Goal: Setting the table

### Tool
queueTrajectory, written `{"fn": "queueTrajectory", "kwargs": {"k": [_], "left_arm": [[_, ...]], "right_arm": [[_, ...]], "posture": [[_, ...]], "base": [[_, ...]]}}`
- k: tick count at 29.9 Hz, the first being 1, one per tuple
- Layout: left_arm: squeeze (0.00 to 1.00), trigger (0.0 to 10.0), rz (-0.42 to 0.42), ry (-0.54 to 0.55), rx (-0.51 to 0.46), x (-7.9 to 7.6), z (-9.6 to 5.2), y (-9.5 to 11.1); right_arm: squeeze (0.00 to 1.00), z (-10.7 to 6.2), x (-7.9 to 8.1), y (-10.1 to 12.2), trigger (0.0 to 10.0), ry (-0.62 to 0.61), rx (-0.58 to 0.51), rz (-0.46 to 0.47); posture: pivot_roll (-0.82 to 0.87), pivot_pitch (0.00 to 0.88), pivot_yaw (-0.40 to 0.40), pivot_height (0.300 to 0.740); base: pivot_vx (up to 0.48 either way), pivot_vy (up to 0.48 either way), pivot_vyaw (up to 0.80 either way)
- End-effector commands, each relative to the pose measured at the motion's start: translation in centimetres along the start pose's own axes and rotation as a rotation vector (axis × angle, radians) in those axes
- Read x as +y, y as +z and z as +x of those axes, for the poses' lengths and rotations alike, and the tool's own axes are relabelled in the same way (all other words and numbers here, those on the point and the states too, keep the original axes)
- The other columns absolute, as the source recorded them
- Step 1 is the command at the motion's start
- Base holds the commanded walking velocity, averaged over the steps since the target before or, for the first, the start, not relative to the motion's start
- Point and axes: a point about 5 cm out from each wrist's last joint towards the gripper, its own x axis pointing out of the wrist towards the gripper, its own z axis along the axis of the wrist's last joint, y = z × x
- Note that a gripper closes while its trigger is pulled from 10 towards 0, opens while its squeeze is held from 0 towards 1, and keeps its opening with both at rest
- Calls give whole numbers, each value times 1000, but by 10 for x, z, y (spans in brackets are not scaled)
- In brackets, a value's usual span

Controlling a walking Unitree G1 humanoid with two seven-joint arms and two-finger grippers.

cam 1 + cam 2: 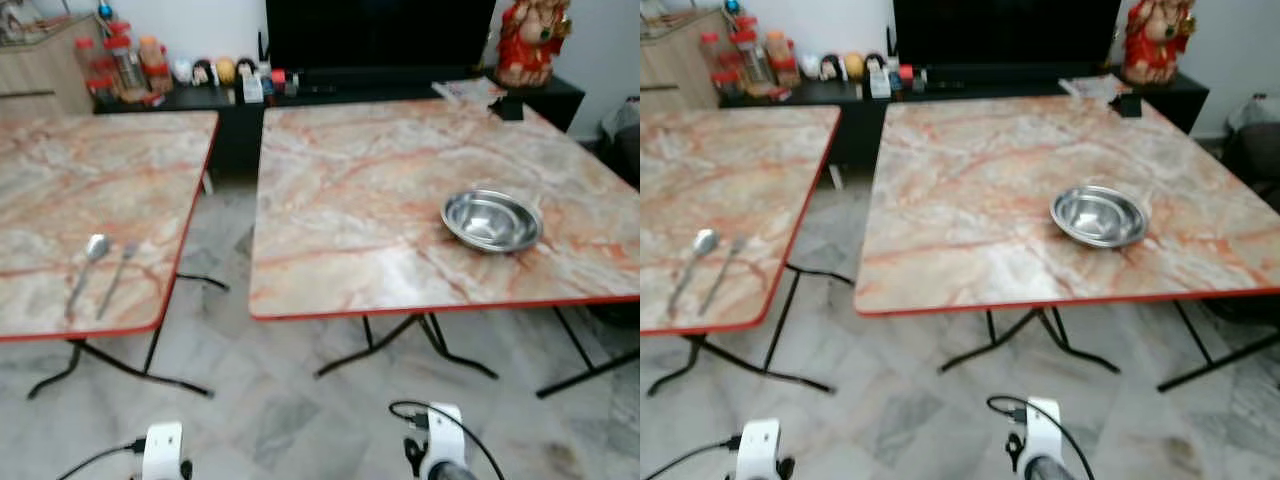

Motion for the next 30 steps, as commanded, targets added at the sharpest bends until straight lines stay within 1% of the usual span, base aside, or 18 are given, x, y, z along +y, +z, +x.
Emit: {"fn": "queueTrajectory", "kwargs": {"k": [1, 6, 9, 16, 23, 25, 30], "left_arm": [[0, 10000, 5, 7, 9, 1, 0, -2], [0, 10000, 11, 4, 7, 1, 0, 0], [0, 10000, 13, 2, -4, 1, 2, 6], [0, 10000, 22, -1, -11, 1, 3, 9], [0, 10000, 30, -2, -6, 1, 2, 6], [0, 10000, 30, -2, -4, 1, 2, 5], [0, 10000, 34, -2, -2, 2, 1, 4]], "right_arm": [[0, 0, -1, 2, 10000, -8, -5, 11], [0, 0, -3, 4, 10000, -18, -15, 29], [0, 0, -3, 4, 10000, -18, -19, 25], [0, 1, 2, 8, 10000, -9, -30, 32], [0, 1, 2, 5, 10000, -7, -24, 20], [0, 1, 1, 6, 10000, -6, -28, -17], [0, 1, 2, 6, 10000, -5, -28, -10]], "posture": [[28, 0, 32, 732], [18, 0, 40, 732], [20, 0, 39, 732], [16, 0, 50, 732], [20, 0, 51, 732], [18, 0, 52, 732], [18, 0, 53, 732]], "base": [[0, 326, 0], [0, 326, -583], [0, 325, 0], [0, 432, 0], [0, 480, 0], [0, 480, 0], [0, 480, 0]]}}
